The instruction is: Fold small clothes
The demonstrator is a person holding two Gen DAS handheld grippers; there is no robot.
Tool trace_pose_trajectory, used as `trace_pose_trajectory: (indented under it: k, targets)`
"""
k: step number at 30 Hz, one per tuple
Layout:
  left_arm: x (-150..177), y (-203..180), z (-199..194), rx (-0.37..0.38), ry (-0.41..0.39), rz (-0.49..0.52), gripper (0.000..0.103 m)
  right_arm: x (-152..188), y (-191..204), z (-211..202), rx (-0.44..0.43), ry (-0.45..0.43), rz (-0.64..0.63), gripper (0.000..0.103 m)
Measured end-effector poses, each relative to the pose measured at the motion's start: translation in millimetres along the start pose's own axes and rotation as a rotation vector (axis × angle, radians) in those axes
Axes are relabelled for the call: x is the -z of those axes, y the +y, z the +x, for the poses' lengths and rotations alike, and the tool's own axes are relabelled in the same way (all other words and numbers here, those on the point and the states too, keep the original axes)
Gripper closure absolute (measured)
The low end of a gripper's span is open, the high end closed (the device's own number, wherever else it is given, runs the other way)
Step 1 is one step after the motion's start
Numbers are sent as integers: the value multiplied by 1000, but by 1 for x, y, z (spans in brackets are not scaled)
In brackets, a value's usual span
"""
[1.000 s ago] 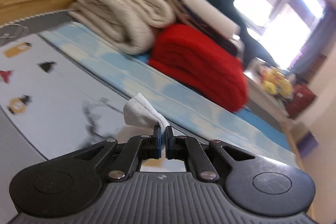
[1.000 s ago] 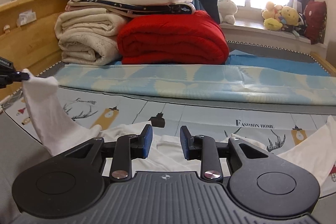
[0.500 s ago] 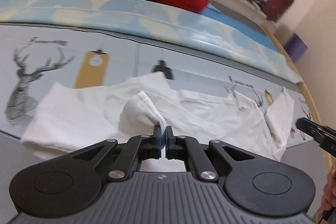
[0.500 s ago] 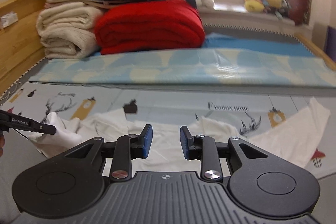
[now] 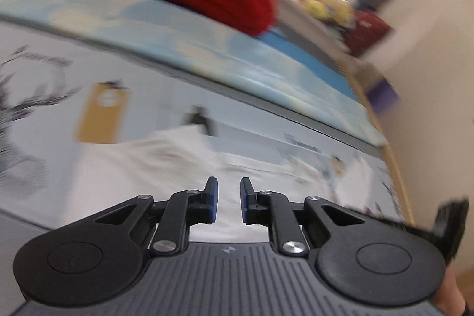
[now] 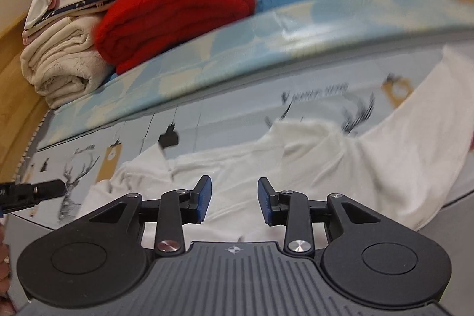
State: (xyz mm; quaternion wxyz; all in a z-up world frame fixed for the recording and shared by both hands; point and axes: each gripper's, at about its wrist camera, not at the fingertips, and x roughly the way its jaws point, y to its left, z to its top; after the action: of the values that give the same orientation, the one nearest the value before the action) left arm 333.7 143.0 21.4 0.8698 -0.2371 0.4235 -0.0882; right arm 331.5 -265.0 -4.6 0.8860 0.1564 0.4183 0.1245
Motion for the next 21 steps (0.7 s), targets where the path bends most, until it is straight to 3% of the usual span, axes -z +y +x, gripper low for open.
trace_pose_trajectory:
  k: [6, 11, 13, 16, 19, 21]
  targets:
    - [-17, 62, -7, -150, -4, -139, 87, 31, 5, 50, -10, 219, 49, 64]
    - [-25, 85, -23, -183, -25, -189, 87, 55, 10, 81, 31, 303, 24, 64]
    - [-26, 88, -27, -191, -31, -191, 87, 61, 11, 89, 46, 304, 23, 65]
    - [-26, 89, -29, -204, -39, -186, 87, 65, 19, 91, 74, 259, -30, 99]
    - [-24, 87, -34, -212, -41, -177, 87, 54, 23, 72, 49, 187, -15, 99]
    - [-24, 88, -34, -215, -40, -171, 87, 33, 23, 44, 9, 75, 12, 100]
